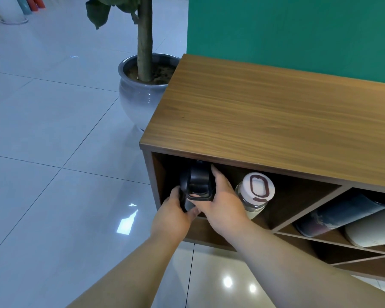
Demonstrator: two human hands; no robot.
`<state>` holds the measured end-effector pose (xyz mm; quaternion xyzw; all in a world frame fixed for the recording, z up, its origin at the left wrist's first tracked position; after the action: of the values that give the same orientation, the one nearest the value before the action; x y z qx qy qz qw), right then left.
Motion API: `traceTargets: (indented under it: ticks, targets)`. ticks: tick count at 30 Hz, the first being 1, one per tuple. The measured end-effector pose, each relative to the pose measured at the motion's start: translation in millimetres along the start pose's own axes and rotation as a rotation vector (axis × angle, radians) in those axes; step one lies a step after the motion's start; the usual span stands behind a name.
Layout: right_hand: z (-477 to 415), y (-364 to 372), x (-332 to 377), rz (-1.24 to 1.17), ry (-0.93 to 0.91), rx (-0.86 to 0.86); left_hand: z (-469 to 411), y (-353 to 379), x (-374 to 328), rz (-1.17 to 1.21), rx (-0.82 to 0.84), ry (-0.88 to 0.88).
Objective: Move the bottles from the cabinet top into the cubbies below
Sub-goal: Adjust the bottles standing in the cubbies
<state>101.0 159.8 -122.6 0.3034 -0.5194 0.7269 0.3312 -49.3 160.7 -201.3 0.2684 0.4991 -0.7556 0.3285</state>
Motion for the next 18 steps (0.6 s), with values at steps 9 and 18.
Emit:
traceTargets:
  ticks: [9,18]
  targets:
    - [-1,0,-4,0.089,0.002,0.047,-6,0,5,-0.028,-0.046,-0.008]
    - [1,1,-10,0.096,0.005,0.027,-12,4,11,-0.026,-0.052,0.015]
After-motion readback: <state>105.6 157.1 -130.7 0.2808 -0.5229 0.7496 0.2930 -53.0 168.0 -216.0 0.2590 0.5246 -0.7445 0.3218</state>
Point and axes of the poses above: each hand's wrist, its own z-axis away from the middle knuckle, its own y-axis out of the palm, x = y × z, the point moved 10 cm from there along -z, towards the middle knuckle, and after that the axes turned 11 degrees about x, right-handed, at the moved point
